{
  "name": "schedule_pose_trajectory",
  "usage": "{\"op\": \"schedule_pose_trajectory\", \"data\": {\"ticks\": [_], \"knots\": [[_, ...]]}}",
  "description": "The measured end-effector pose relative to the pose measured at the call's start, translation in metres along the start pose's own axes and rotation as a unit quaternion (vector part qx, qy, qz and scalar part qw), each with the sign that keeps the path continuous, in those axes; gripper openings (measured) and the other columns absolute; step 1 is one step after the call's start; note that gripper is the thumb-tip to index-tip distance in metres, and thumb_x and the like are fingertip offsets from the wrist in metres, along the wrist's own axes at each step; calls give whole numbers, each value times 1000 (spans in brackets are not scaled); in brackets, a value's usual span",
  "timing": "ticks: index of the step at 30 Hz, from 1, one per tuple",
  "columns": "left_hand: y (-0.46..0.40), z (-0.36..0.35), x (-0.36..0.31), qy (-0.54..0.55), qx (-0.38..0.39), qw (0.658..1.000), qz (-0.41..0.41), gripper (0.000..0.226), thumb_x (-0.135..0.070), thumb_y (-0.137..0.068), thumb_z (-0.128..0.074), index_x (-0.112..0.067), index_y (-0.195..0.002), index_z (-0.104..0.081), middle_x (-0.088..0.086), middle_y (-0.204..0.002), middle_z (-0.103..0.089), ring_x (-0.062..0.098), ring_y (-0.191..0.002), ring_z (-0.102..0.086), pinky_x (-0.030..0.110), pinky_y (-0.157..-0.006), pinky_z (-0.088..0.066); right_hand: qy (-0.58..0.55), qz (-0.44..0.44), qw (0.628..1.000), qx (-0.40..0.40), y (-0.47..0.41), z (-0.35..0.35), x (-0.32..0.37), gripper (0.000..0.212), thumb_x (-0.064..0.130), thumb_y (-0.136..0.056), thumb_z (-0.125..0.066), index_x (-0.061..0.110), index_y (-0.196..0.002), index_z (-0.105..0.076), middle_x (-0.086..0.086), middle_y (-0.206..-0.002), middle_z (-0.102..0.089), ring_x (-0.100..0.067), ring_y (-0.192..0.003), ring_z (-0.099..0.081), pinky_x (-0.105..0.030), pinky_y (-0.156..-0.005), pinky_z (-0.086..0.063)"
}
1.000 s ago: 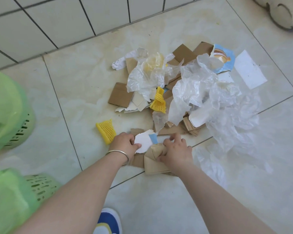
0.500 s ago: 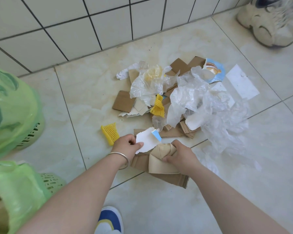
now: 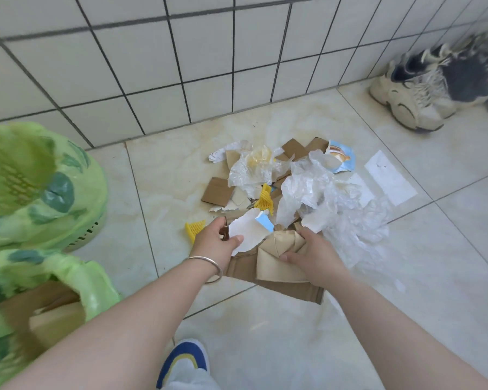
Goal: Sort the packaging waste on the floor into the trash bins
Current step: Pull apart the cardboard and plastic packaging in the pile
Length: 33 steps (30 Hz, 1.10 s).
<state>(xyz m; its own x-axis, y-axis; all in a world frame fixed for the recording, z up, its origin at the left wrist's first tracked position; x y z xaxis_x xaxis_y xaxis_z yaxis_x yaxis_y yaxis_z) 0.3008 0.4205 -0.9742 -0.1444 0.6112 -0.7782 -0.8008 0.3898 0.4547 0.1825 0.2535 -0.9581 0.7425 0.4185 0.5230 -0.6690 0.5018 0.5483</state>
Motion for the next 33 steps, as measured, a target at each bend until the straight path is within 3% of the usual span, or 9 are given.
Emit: {"op": "schedule_pose_trajectory", "data": {"ticks": [3, 6, 11, 13, 16, 20, 23, 27, 33], "knots": [[38, 48, -37, -6, -49, 997, -57, 12, -18, -86, -62, -14, -85, -51, -3, -75, -55, 19, -69, -50, 24, -60, -39, 29, 49, 998, -34, 31, 22, 46, 34, 29, -81, -69, 20, -109, -52, 5, -89, -52, -20, -92, -50, -32, -73, -42], [84, 104, -55, -9, -105, 990, -96, 16, -21, -84, -62, -11, -91, -51, 4, -82, -63, 28, -78, -55, 34, -68, -46, 40, 101, 992, -58, 71, 29, 97, 30, 30, -83, -67, 22, -106, -51, 12, -77, -48, -21, -89, -51, -31, -70, -41], [163, 193, -40, 19, -182, 976, -120, 25, -15, -84, -64, -15, -108, -56, -2, -88, -68, 23, -86, -64, 33, -81, -51, 60, 178, 980, -62, 137, 2, 180, 29, 29, -85, -65, 19, -106, -47, 9, -79, -49, -21, -86, -49, -32, -69, -41], [189, 225, -19, 68, -205, 971, -106, 25, -14, -86, -62, -17, -110, -56, 1, -93, -69, 20, -85, -65, 34, -81, -53, 55, 199, 977, -50, 161, -19, 206, 32, 28, -85, -65, 18, -110, -48, 8, -81, -48, -22, -87, -49, -35, -72, -46], [221, 269, 22, 141, -258, 954, -58, 24, -14, -90, -58, -21, -114, -55, -1, -95, -64, 15, -80, -64, 20, -68, -49, 42, 218, 975, -23, 189, -54, 235, 32, 27, -85, -65, 17, -110, -47, 4, -91, -51, -23, -92, -52, -35, -74, -46], [243, 306, 85, 147, -320, 935, 43, 27, -19, -91, -55, -11, -118, -54, 5, -101, -61, 30, -101, -60, 32, -78, -42, 19, 201, 979, -14, 204, -91, 248, 26, 24, -84, -66, 17, -101, -47, 3, -89, -53, -21, -86, -51, -32, -71, -43], [247, 311, 122, 124, -318, 934, 105, 17, -17, -91, -54, -10, -107, -52, 7, -94, -57, 30, -93, -57, 29, -71, -36, 42, 174, 984, -26, 203, -113, 250, 26, 25, -85, -65, 18, -99, -45, 1, -90, -53, -25, -90, -53, -37, -76, -47], [238, 303, 157, 96, -297, 936, 162, 11, -17, -89, -52, -9, -94, -46, 10, -91, -56, 29, -80, -51, 29, -66, -35, 120, 155, 980, -22, 198, -142, 254, 34, 25, -87, -61, 15, -116, -47, -7, -106, -63, -29, -103, -59, -31, -70, -41], [210, 293, 182, 55, -264, 945, 184, 34, -15, -90, -50, -16, -124, -48, 13, -110, -62, 34, -95, -61, 35, -81, -51, 267, 191, 944, -23, 173, -187, 281, 33, 22, -88, -51, 15, -120, -48, -9, -110, -64, -30, -102, -61, -29, -66, -39]]}}
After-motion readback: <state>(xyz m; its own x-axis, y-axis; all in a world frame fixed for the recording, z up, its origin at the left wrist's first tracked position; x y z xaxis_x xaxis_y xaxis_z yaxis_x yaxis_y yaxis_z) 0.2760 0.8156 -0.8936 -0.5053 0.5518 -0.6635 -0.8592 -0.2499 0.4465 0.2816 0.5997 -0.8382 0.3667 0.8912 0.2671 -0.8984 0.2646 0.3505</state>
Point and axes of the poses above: each hand's wrist, its own y-axis away from the middle knuckle, its own z-axis out of the back of the hand, x = y × z, the point moved 9 cm from there along -y, towards the middle knuckle
